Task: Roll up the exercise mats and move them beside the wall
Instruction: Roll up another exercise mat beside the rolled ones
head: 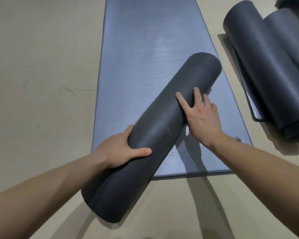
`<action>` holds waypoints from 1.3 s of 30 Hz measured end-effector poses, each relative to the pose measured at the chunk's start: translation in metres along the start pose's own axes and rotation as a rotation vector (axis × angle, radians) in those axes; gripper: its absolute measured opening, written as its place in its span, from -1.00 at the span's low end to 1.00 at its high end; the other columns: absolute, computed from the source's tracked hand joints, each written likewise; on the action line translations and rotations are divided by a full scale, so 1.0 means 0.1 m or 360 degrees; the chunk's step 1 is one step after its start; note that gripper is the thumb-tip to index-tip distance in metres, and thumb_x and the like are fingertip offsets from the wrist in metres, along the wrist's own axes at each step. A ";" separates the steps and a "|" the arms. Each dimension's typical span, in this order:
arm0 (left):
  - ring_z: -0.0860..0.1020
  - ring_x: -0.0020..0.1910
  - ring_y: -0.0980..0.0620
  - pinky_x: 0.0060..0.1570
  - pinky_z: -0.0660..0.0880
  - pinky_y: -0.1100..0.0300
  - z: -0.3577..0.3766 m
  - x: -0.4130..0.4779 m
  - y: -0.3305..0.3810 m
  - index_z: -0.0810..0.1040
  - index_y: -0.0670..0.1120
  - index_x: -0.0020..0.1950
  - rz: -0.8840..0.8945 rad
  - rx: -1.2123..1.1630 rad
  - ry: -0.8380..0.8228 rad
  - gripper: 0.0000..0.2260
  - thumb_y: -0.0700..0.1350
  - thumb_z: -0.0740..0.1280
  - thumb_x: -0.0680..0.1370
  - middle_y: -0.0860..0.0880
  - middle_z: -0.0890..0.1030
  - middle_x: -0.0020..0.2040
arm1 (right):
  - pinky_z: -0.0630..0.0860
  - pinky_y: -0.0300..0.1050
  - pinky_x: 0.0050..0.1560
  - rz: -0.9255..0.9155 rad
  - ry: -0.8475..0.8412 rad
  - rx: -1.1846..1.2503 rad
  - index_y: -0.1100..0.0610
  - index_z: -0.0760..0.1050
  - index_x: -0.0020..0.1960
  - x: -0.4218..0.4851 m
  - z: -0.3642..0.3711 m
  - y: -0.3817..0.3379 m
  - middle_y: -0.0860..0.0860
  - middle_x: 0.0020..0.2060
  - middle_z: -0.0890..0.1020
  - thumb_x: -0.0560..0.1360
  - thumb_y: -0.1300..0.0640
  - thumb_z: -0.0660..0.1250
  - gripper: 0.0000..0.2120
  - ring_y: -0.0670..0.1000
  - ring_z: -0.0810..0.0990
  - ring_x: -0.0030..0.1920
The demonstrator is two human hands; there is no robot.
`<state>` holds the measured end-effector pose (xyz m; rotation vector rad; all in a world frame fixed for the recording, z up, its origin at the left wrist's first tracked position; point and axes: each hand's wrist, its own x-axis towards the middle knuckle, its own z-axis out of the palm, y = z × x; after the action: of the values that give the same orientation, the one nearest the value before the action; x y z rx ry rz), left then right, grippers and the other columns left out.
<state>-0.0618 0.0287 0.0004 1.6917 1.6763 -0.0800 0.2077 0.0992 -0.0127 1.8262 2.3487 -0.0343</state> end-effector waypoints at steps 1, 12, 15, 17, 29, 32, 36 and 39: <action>0.60 0.13 0.04 0.14 0.53 0.05 0.04 -0.03 0.00 0.21 0.35 0.51 -0.0033 -0.0045 0.0004 -0.13 0.59 0.34 0.27 0.25 0.60 0.17 | 0.53 0.22 0.10 0.0162 -0.0032 0.0249 -0.09 -0.25 0.65 -0.09 0.03 -0.08 0.32 0.49 0.23 0.54 0.22 0.38 -0.02 0.34 0.50 0.20; 0.61 0.15 0.00 0.19 0.56 0.00 0.31 0.46 0.82 0.47 0.14 0.32 -0.0165 -0.0510 0.0117 -0.16 0.56 0.42 0.17 0.15 0.63 0.19 | 0.48 0.00 0.24 0.0523 0.0059 0.1713 -0.02 0.30 0.55 -0.20 -0.02 0.21 -0.10 0.31 0.51 0.55 0.18 0.26 -0.43 0.04 0.59 0.23; 0.59 0.23 -0.05 0.24 0.56 -0.06 0.34 0.86 1.26 0.47 0.05 0.40 -0.0197 -0.0720 0.0146 -0.04 0.56 0.43 0.14 0.07 0.62 0.29 | 0.47 0.10 0.36 0.0535 0.0250 0.1701 0.00 0.44 0.45 -0.30 0.02 0.40 -0.10 0.29 0.51 0.55 0.18 0.32 -0.53 0.01 0.56 0.28; 0.59 0.23 -0.10 0.21 0.58 -0.13 0.35 1.07 1.51 0.45 0.02 0.43 -0.0221 -0.0790 0.0158 0.01 0.57 0.42 0.12 0.04 0.61 0.29 | 0.50 0.13 0.31 0.0664 0.0104 0.1638 -0.07 0.36 0.49 -0.45 0.10 0.51 -0.08 0.31 0.52 0.55 -0.09 0.38 -0.46 0.02 0.59 0.24; 0.60 0.20 -0.14 0.16 0.61 -0.17 0.83 1.95 2.80 0.42 0.00 0.31 -0.0004 -0.1339 0.0200 -0.16 0.46 0.45 0.19 0.01 0.61 0.26 | 0.55 0.11 0.19 0.0879 -0.0075 0.1050 -0.21 0.12 0.59 -0.33 0.02 1.90 0.01 0.36 0.47 0.24 -0.39 0.45 0.02 0.14 0.56 0.26; 0.59 0.25 -0.15 0.20 0.59 -0.17 0.90 2.11 2.99 0.37 -0.04 0.40 0.0009 -0.1419 0.0172 -0.08 0.46 0.44 0.20 -0.01 0.58 0.32 | 0.52 0.11 0.22 0.0864 -0.0131 0.0799 -0.16 -0.10 0.66 -0.28 0.07 2.06 0.04 0.52 0.31 0.24 -0.44 0.47 0.19 0.19 0.48 0.38; 0.62 0.20 -0.14 0.16 0.62 -0.18 0.97 2.28 3.07 0.39 0.01 0.36 0.0060 -0.1504 0.0110 -0.11 0.46 0.46 0.17 0.02 0.60 0.28 | 0.52 0.12 0.17 0.0882 -0.0061 0.0697 -0.17 -0.12 0.65 -0.26 0.15 2.16 0.06 0.53 0.30 0.24 -0.45 0.47 0.20 0.23 0.48 0.38; 0.64 0.19 -0.11 0.16 0.63 -0.17 0.98 2.35 3.19 0.41 0.01 0.33 0.0123 -0.1477 0.0066 -0.18 0.42 0.46 0.23 0.04 0.61 0.25 | 0.51 0.11 0.14 0.0922 -0.0012 0.0666 -0.16 -0.11 0.65 -0.26 0.18 2.23 0.06 0.50 0.32 0.28 -0.44 0.46 0.16 0.24 0.48 0.37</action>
<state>0.2976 0.2149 -0.0517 1.0335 1.3384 0.6718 0.4307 0.1280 -0.0081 2.6239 1.8099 -0.4856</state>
